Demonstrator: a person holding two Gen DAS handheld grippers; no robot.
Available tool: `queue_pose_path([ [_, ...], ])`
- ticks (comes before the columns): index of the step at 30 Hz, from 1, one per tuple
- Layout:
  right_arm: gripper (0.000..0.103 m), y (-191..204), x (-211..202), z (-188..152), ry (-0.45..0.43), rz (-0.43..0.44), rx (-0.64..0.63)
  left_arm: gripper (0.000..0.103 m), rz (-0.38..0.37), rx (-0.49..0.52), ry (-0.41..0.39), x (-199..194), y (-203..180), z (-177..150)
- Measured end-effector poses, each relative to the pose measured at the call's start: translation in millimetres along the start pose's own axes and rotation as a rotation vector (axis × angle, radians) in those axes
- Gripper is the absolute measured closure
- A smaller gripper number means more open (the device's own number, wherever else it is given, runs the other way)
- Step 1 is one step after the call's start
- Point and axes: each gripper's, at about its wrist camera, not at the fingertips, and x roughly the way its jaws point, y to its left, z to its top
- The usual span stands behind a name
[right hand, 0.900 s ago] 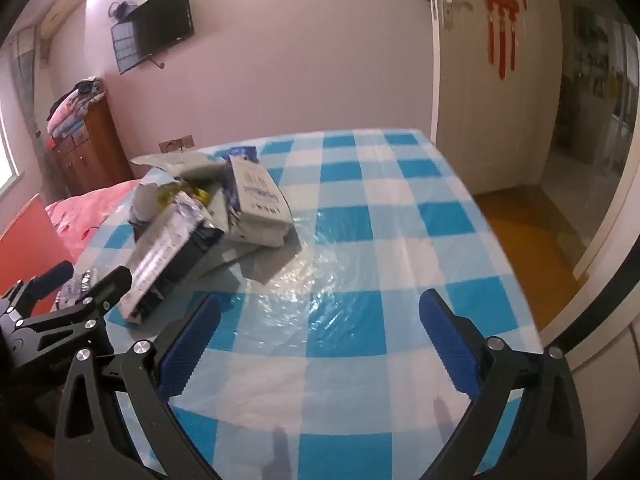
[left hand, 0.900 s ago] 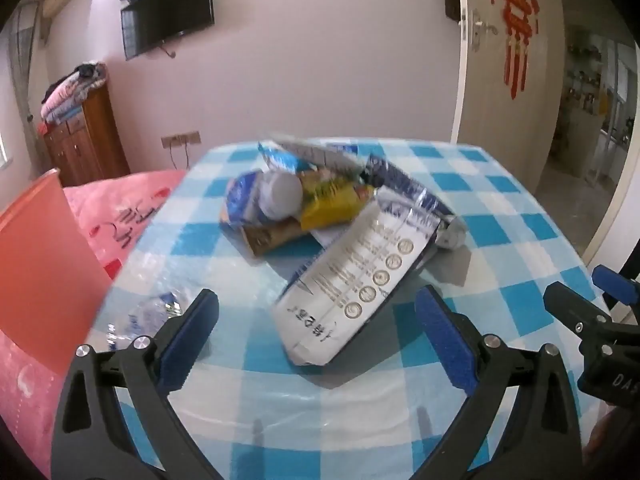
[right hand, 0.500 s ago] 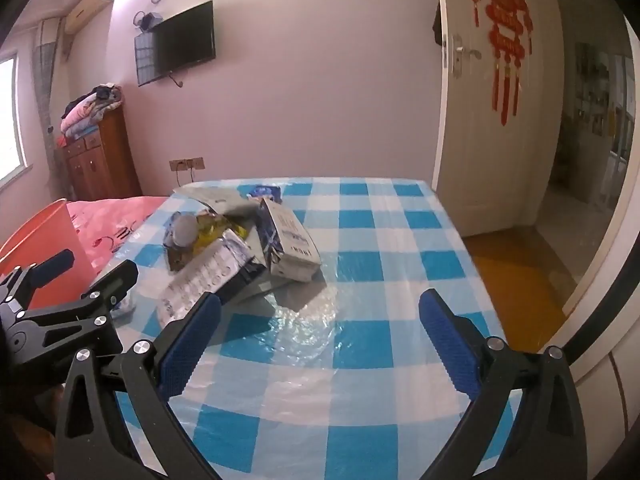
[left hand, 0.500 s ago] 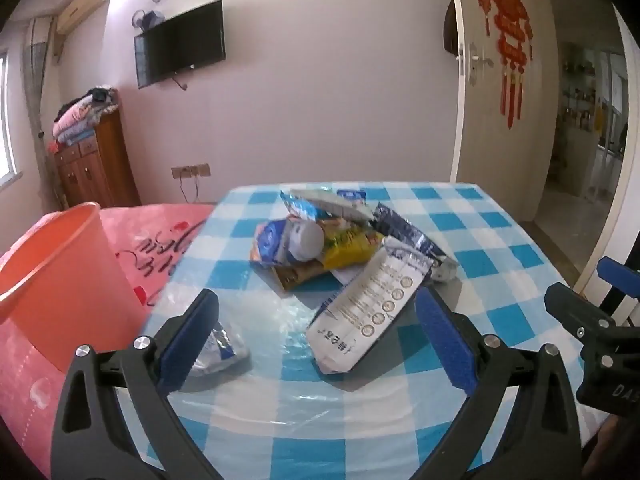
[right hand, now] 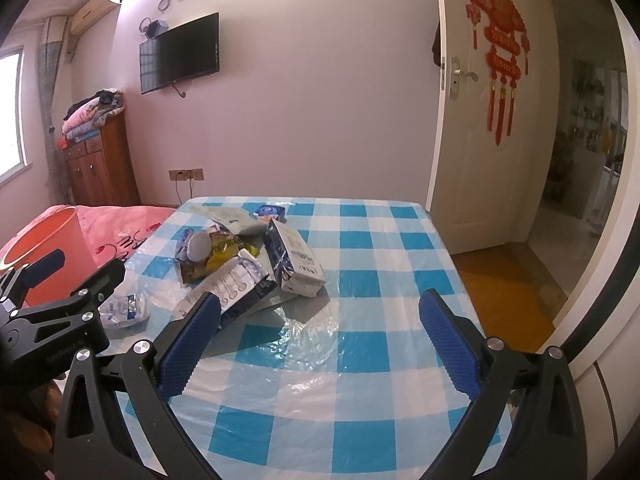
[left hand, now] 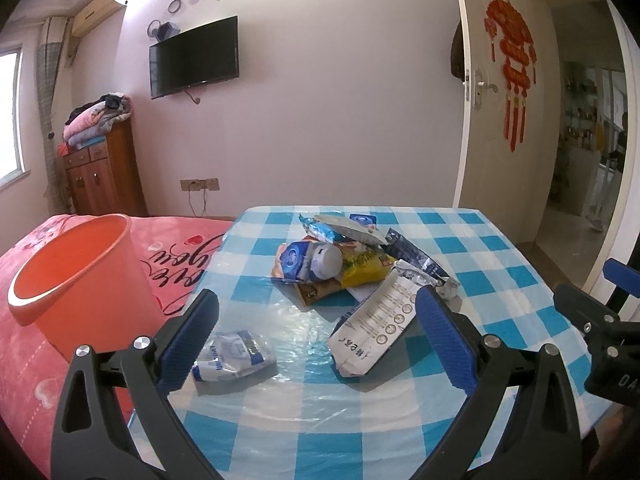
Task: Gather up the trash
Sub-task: 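Move the left gripper toward the white milk pouch on the table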
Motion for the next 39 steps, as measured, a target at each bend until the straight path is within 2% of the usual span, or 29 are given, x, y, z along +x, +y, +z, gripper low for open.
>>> queue_pose_path([
  [15,0.005,2.5,-14.1,2.1,-0.046,-0.029,0.001,0.004,0.017,-0.008,-0.014,-10.1,9.2,-0.8],
  [26,0.005,-5.6,10.0,-10.0,0.032,0.023,0.062,0.004,0.036,-0.028,0.059,-4.8,39.3,-30.0],
  [39,0.005,-4.1,62.4,-18.1,0.146,0.122,0.115,0.004,0.073,-0.092,0.182,29.8,66.7,-51.8],
])
